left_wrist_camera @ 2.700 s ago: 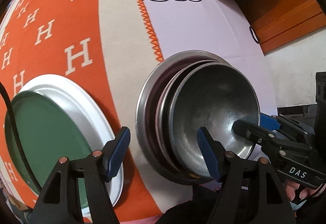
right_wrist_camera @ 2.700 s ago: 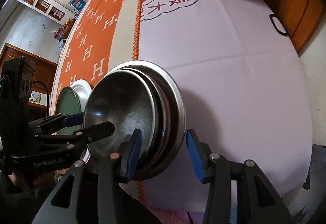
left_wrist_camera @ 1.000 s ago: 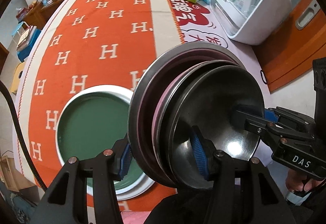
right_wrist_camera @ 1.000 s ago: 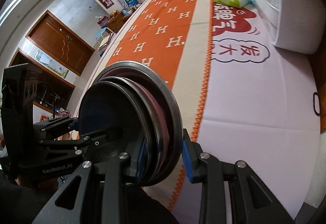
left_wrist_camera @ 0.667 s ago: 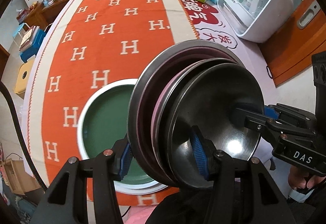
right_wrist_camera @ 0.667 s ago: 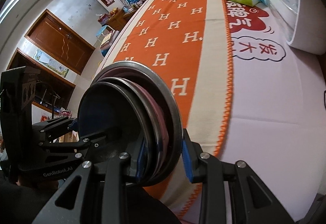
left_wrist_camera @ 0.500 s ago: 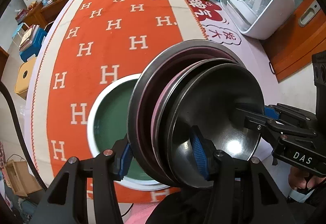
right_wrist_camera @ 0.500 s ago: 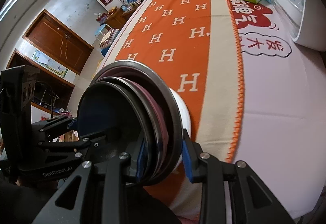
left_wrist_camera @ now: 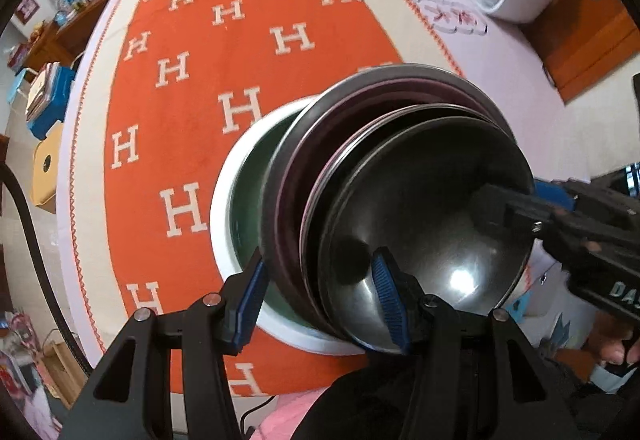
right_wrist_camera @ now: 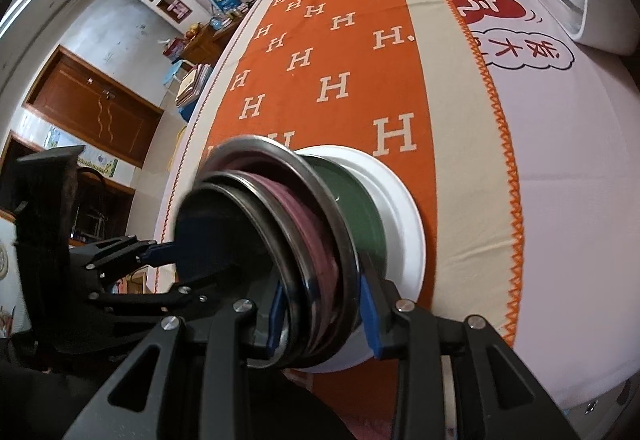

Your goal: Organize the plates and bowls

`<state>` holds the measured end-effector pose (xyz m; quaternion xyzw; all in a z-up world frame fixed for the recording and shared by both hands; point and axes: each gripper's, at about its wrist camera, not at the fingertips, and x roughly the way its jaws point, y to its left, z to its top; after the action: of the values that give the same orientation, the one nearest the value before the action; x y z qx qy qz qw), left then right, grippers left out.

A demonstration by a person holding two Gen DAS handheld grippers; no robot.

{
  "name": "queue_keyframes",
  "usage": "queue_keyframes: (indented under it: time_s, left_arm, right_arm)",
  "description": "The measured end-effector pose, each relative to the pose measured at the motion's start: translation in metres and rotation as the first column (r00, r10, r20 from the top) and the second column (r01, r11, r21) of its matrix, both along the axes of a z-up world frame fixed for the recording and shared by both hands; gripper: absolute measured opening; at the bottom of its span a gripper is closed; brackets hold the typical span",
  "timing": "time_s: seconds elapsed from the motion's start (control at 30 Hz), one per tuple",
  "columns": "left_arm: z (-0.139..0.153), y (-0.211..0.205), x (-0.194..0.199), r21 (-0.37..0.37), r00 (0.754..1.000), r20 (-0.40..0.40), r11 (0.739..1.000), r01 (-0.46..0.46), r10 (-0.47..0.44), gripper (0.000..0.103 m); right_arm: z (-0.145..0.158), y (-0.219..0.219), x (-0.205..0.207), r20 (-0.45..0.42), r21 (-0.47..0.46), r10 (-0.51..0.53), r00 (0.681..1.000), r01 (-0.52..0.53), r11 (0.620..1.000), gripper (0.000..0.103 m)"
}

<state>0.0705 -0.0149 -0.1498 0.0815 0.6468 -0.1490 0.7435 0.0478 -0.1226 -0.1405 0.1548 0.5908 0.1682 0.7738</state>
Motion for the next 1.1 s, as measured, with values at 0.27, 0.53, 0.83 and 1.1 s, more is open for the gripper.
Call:
queue_keyframes:
  time_s: [0.27, 0.53, 0.83, 1.1]
  left_arm:
    - [-0.005, -0.006, 0.000, -0.021, 0.991, 0.002, 0.991, 0.134, -0.134, 0.048]
    - [0.005, 0.001, 0.001, -0.031, 0.981, 0.049, 0.982, 0.189, -0.187, 0.048]
    - [0.030, 0.019, -0.006, -0.106, 0.975, 0.154, 0.979, 0.175, -0.158, 0.053]
    - [0.066, 0.042, -0.016, -0.166, 0.964, 0.265, 0.983, 0.082, -0.035, 0.069]
  right_arm:
    - [-0.005, 0.012, -0.008, 0.008, -0.012, -0.079, 0.997, 0.080, 0.997, 0.037]
    - [0.000, 0.017, -0.016, 0.040, -0.021, -0.153, 0.987, 0.154, 0.988, 0.040]
    - [0.023, 0.015, -0.037, 0.182, -0.029, -0.241, 0.953, 0.250, 0.968, 0.062]
    - [0.049, 0.016, -0.053, 0.298, -0.057, -0.212, 0.931, 0.239, 0.969, 0.077]
